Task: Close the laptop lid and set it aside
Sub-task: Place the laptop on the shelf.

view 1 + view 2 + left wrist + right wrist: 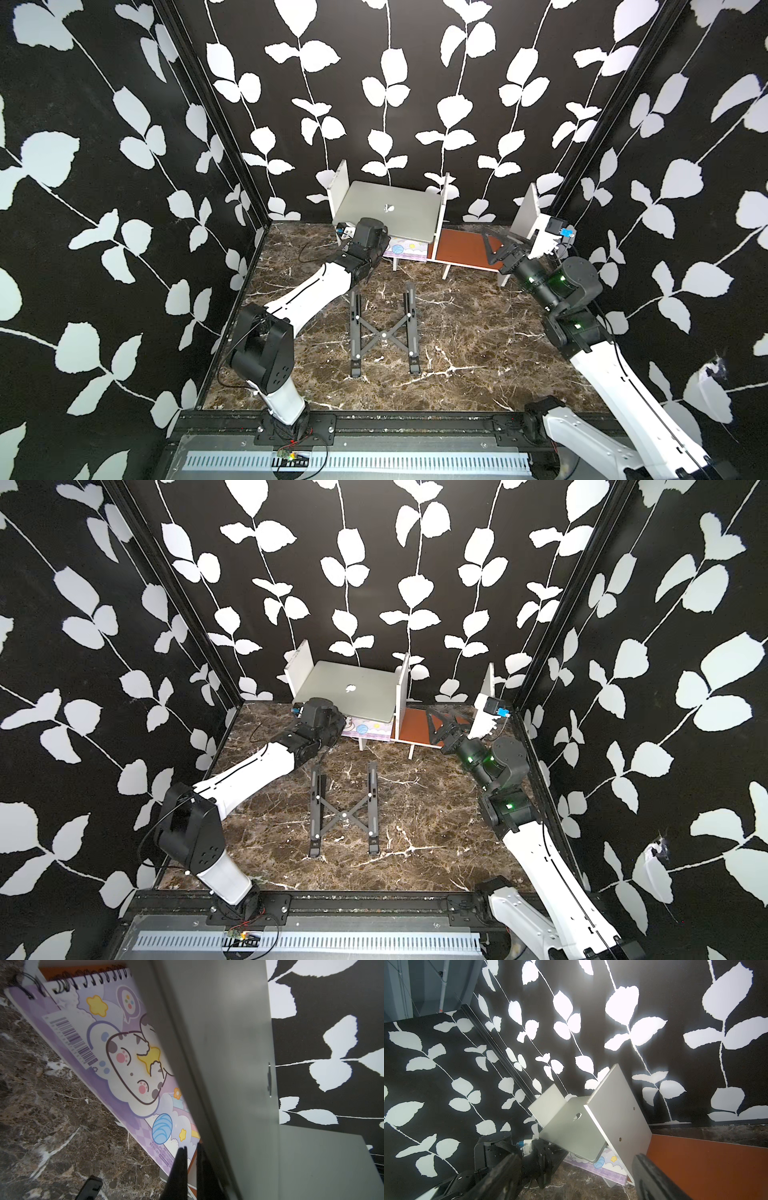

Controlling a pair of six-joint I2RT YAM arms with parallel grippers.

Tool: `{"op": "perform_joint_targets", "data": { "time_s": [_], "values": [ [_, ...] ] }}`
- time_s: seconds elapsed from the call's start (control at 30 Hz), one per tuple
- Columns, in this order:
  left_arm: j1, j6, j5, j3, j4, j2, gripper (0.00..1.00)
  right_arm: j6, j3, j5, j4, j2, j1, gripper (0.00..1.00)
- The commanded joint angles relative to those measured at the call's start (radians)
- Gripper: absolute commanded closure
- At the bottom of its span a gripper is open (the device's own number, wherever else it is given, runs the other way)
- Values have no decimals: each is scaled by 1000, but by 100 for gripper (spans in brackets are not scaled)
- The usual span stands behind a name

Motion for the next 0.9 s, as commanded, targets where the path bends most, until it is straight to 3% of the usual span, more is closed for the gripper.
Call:
{"op": "perform_joint_targets", "data": {
  "time_s": [0.0, 0.3, 0.43, 0.7, 0.8, 0.87],
  "values": [
    [7, 21, 14, 50, 71, 5, 91, -15, 6, 3, 9, -18, -5, 14],
    [8, 32, 62, 46, 113, 29, 91, -29, 9, 7, -19, -34, -5, 14],
    [8, 87, 86, -28, 210, -5, 83, -50, 5, 15, -54, -52, -5, 14],
    [8, 179, 205, -516, 627, -181, 58, -118, -30, 65, -136, -113, -6, 14],
    [9, 288, 238, -691, 749, -273, 48, -137, -53, 92, -150, -134, -7, 14],
    [11, 411, 252, -748, 709, -351, 44, -153, -70, 112, -159, -144, -7, 14]
  ]
}}
